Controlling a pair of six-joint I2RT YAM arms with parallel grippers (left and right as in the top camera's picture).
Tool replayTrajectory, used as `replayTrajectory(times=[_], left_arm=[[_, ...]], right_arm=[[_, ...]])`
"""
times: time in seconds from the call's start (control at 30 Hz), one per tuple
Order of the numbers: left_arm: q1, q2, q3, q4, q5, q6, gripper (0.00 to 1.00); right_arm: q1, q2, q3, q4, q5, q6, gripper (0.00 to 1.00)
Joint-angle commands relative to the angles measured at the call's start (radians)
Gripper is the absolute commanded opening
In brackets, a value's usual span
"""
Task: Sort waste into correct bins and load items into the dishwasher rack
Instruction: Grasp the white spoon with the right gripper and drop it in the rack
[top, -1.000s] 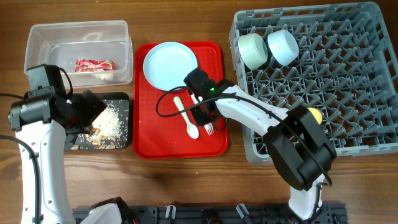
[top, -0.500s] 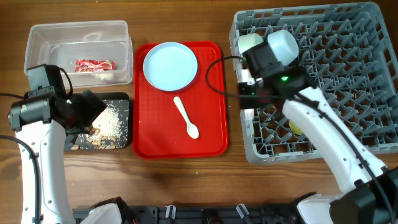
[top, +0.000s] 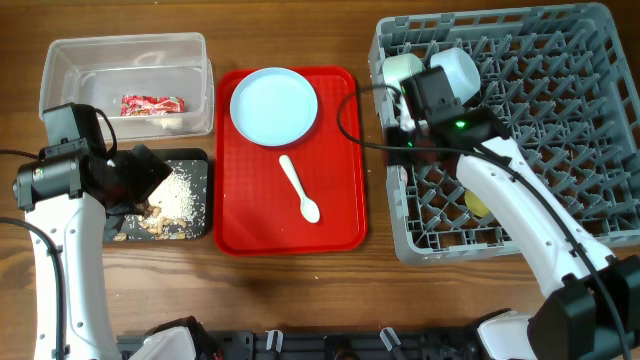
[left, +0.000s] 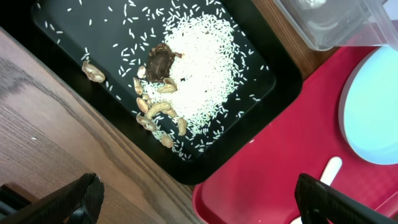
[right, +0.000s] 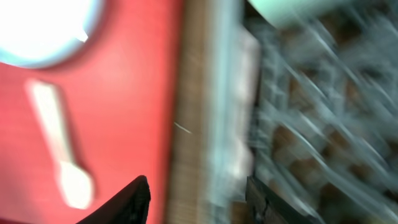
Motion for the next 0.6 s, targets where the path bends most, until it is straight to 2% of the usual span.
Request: replayTrajectory(times=[0.0, 0.07, 0.17, 0.37, 0.43, 0.5, 0.53, 0.57], left_arm=[[-0.003, -0.009, -0.001, 0.002, 0.008, 0.012, 1.0], [-0.003, -0.009, -0.001, 0.002, 0.008, 0.012, 1.0], [-0.003, -0.009, -0.001, 0.006, 0.008, 0.012, 1.0], [-0.003, -0.009, -0.001, 0.006, 0.008, 0.012, 1.0], [-0.003, -0.009, -0.001, 0.006, 0.008, 0.012, 1.0], [-0.003, -0.009, -0.001, 0.006, 0.008, 0.012, 1.0], [-0.003, -0.009, -0.001, 0.006, 0.008, 0.012, 1.0], [-0.003, -0.009, -0.001, 0.006, 0.008, 0.012, 1.0]], right_arm=[[0.131, -0.002, 0.033, 0.134, -0.187, -0.003, 0.56], [0.224, 0.027, 0.032, 0.168, -0.135, -0.002, 0.65], [0.336, 0.144, 0.032, 0.204, -0.067, -0.004, 0.68], [0.381, 0.411, 0.032, 0.283, -0.058, 0.005, 0.68], [0.38, 0.458, 0.032, 0.274, -0.014, 0.037, 0.57], [0.38, 0.462, 0.032, 0.241, 0.039, 0.093, 0.28], [0.373, 0.453, 0.032, 0.211, 0.042, 0.105, 0.05], [0.357, 0.42, 0.032, 0.184, 0.042, 0.11, 0.04]])
